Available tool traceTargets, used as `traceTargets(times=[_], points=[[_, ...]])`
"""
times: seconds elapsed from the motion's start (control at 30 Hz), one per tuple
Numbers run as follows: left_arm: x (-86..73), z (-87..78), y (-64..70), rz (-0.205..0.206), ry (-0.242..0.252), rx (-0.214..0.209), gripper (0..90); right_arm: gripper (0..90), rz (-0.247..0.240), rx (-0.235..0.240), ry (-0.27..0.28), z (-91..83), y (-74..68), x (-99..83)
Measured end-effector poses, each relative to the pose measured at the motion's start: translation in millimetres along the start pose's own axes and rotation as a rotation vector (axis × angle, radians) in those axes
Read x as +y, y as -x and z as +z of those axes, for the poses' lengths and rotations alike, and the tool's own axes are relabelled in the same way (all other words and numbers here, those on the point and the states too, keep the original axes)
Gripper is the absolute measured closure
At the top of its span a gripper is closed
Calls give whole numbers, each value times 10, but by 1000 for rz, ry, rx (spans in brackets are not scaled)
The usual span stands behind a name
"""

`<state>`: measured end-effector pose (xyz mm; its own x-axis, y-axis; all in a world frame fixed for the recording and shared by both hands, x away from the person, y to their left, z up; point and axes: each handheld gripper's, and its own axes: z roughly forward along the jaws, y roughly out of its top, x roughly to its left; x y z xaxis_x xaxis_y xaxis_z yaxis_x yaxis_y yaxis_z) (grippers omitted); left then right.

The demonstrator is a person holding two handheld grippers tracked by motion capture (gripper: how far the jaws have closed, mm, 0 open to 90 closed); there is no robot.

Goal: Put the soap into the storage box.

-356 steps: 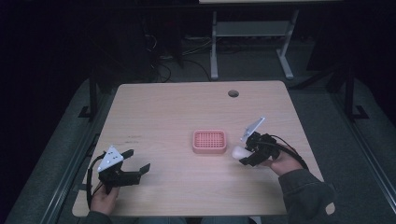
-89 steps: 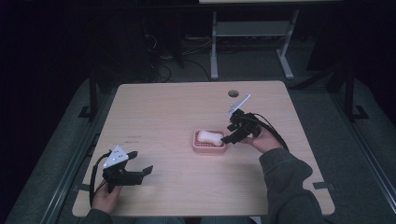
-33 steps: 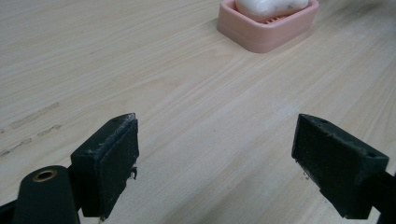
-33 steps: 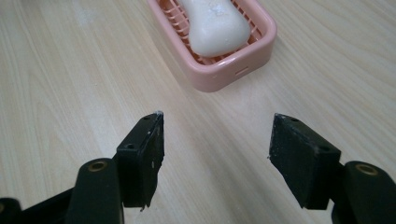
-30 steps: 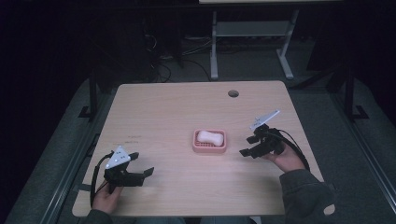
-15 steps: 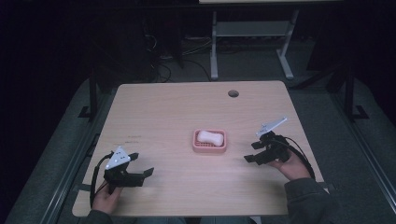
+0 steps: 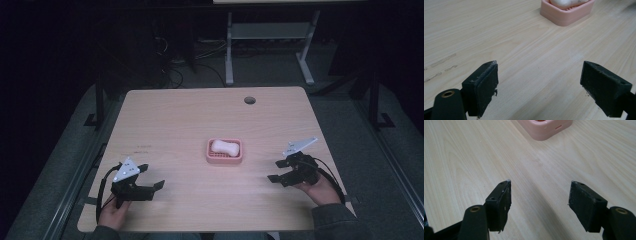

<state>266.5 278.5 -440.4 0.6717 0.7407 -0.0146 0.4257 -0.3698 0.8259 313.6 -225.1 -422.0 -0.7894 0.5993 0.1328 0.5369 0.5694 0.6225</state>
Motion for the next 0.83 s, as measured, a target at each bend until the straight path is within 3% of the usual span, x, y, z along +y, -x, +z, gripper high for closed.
traceTargets(times=[0.5, 0.67, 0.77, 0.8, 0.83], points=[[-3, -13, -2, 6, 3, -3, 145, 337, 15, -13, 29, -42, -147, -309], [1, -2, 12, 7, 6, -6, 145, 317, 35, -48, 116, -37, -252, -547], [10, 12, 16, 10, 8, -10, 144, 332, 3, -77, 124, -64, -299, -594], [10, 18, 26, 12, 4, -14, 145, 345, -18, -96, 170, -86, -333, -629], [10, 18, 26, 12, 4, -14, 145, 345, -18, -96, 170, -86, -333, -629]])
